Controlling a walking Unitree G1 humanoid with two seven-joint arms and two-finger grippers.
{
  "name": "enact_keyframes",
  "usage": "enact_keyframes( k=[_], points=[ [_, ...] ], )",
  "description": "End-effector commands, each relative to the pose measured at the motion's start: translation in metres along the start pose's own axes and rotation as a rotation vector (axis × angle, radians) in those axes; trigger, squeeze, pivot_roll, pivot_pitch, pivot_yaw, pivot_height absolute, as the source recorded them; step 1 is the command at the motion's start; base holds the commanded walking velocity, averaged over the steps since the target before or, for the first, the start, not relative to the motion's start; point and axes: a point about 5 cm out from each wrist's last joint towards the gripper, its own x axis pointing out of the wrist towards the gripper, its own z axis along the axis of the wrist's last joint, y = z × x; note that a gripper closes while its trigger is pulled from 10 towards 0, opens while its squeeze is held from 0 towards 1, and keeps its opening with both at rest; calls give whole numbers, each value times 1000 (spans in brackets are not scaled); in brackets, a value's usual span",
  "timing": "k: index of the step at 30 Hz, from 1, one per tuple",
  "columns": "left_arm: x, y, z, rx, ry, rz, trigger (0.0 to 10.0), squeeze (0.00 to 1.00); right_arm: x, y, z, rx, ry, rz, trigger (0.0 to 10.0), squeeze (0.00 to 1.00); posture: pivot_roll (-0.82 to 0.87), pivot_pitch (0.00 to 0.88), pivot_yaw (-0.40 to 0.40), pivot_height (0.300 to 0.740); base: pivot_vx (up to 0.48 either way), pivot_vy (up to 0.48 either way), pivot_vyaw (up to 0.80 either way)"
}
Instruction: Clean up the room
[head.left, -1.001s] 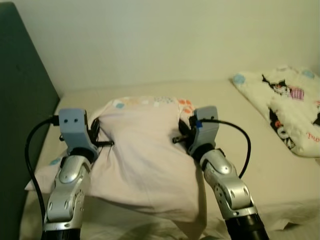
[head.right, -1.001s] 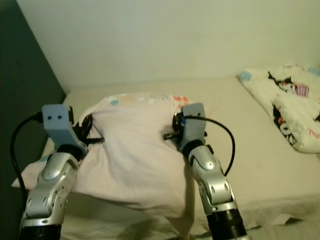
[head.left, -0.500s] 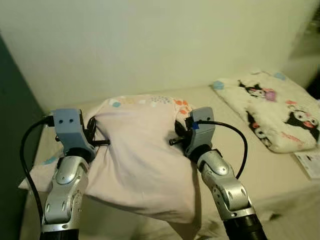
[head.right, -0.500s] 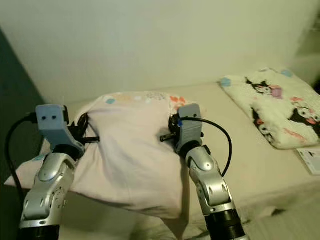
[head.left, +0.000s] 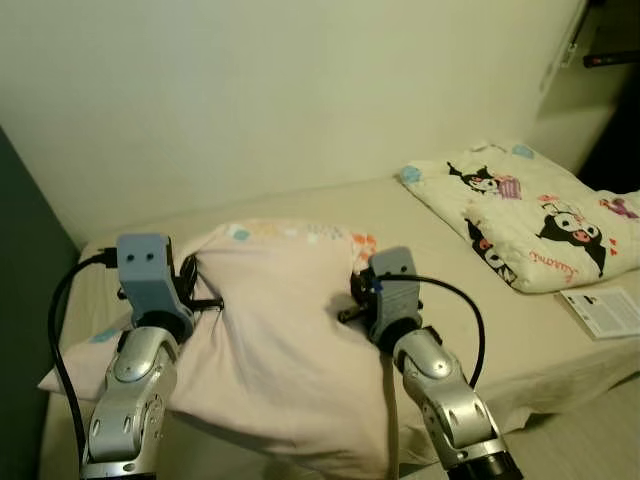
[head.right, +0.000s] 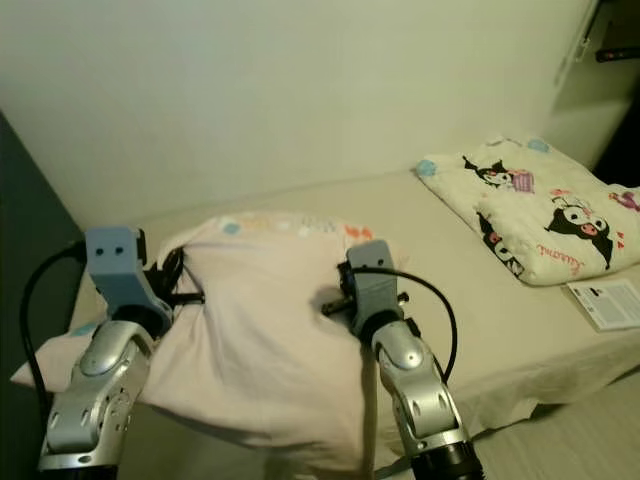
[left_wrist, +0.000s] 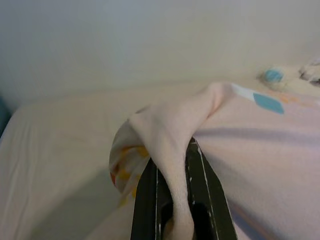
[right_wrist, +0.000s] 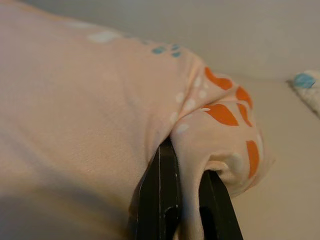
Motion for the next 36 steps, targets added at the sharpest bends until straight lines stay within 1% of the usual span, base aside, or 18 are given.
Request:
enact_keyframes(
  k=[1, 5, 7, 17, 20, 22, 27, 31, 34, 36],
  points=[
    [-2, 3, -6, 45, 34, 19, 10000, 0, -2, -3, 1, 38, -19, -30, 10000, 0, -43, 59, -31, 740, 0, 0, 0],
    [-3, 2, -5, 54, 9, 11, 10000, 0, -2, -4, 1, 49, -20, -38, 10000, 0, -47, 61, -30, 740, 0, 0, 0],
    [-2, 1, -4, 37, 3, 18, 10000, 0, -1, -8, 2, 50, -31, -51, 10000, 0, -48, 63, -28, 740, 0, 0, 0],
    [-2, -2, -4, 39, 17, 15, 10000, 0, -2, -14, 3, 38, -40, -83, 10000, 0, -53, 67, -28, 740, 0, 0, 0],
    [-2, -3, -5, 39, 32, 12, 10000, 0, -2, -16, 5, 17, -50, -99, 10000, 0, -53, 69, -28, 740, 0, -469, 800],
    [-1, -7, -5, 49, 32, 5, 10000, 0, 0, -17, 8, -4, -57, -99, 10000, 0, -53, 71, -28, 740, 0, -480, 800],
    [0, -6, -6, 38, 45, 27, 10000, 0, 0, -17, 9, 2, -59, -101, 10000, 0, -53, 71, -28, 740, 0, -480, 800],
    [0, -3, -9, -1, 64, 79, 10000, 0, -1, -19, 8, 30, -60, -120, 10000, 0, -54, 76, -26, 740, 0, 0, 428],
    [0, -2, -9, -7, 67, 81, 10000, 0, -1, -20, 8, 44, -66, -126, 10000, 0, -54, 76, -26, 740, 0, 0, 0],
    [0, -1, -8, 4, 68, 79, 10000, 0, -2, -18, 7, 32, -59, -108, 10000, 0, -51, 80, -25, 740, 0, 0, 0]
  ],
)
